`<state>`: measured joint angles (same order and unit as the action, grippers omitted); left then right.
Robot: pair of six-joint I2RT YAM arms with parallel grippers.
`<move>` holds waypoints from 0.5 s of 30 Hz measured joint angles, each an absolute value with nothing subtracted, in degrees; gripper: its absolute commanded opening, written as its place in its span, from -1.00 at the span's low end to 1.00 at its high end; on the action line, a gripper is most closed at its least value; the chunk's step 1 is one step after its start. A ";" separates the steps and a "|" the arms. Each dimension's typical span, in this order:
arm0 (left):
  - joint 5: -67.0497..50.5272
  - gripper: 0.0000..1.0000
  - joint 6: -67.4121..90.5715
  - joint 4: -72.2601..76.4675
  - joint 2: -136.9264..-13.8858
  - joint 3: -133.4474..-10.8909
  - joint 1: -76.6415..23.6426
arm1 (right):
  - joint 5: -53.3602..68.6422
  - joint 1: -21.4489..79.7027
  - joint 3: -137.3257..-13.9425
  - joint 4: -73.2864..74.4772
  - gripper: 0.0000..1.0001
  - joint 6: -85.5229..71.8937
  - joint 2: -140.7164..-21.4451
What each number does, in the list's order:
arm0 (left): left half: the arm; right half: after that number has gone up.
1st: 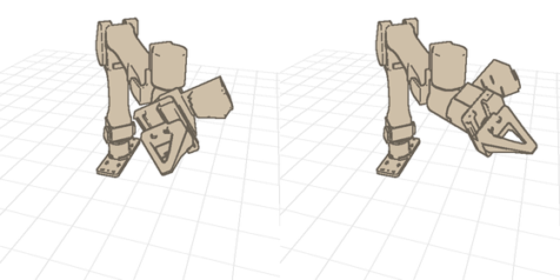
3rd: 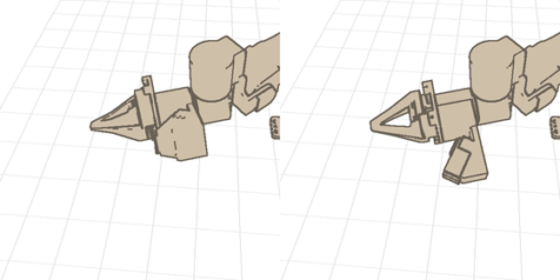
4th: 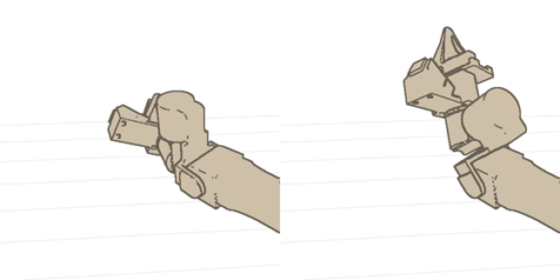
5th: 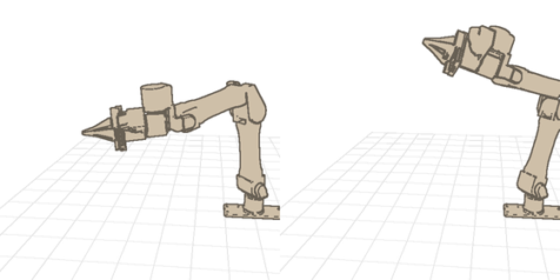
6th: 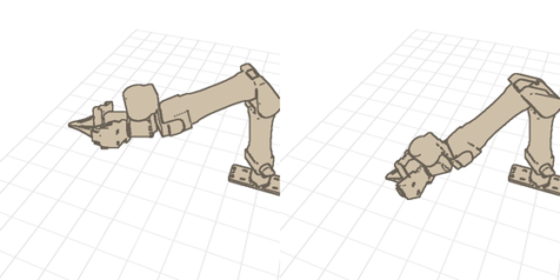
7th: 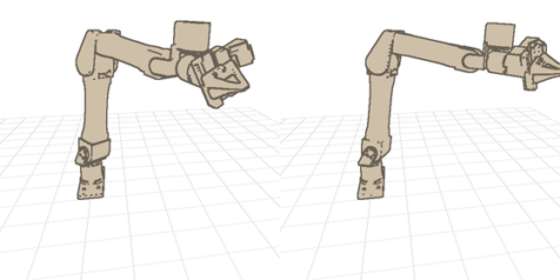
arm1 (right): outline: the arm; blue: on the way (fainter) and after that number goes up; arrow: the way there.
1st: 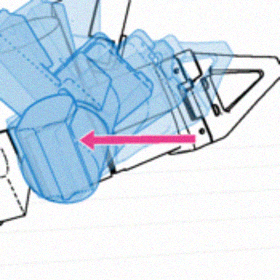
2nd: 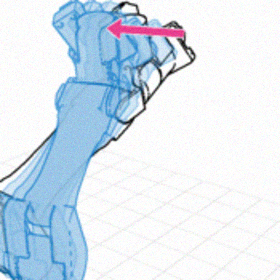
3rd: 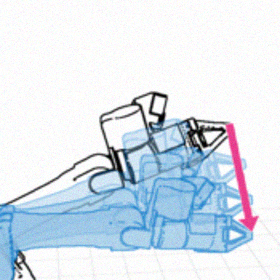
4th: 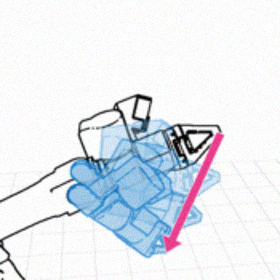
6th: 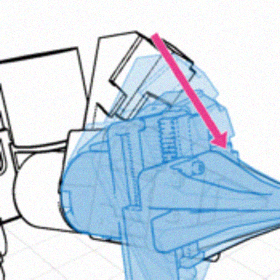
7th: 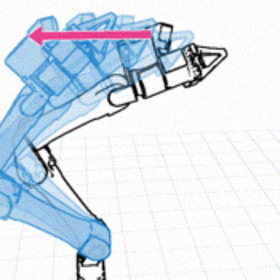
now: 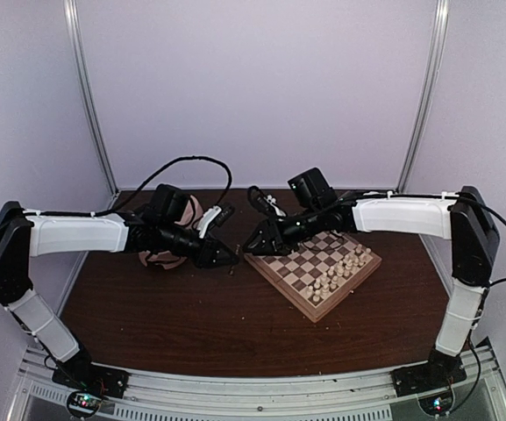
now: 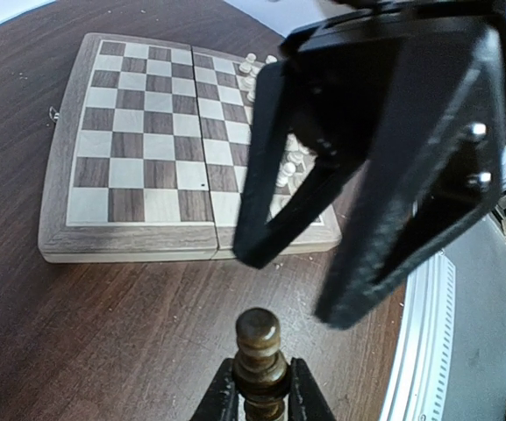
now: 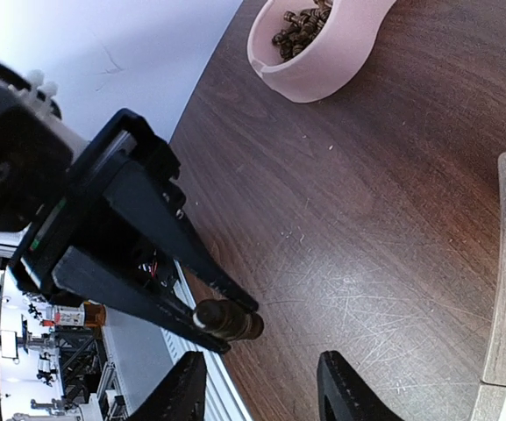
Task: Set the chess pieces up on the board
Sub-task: Pass from the left arm to the right
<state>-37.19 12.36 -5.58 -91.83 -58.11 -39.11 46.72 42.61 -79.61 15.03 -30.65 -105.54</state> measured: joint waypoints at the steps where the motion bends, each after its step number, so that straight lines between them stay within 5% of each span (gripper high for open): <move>1: -37.41 -0.66 12.27 -5.58 -91.90 -58.11 -39.11 | 46.74 42.61 -79.61 14.39 -0.12 -31.42 -106.13; 15: -39.31 -0.67 11.42 -5.58 -91.96 -58.11 -39.22 | 48.12 42.74 -81.14 10.09 -0.17 -34.96 -108.01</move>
<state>-39.31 11.42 -5.58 -91.96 -58.11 -39.22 48.12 42.74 -81.14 10.09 -34.96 -108.01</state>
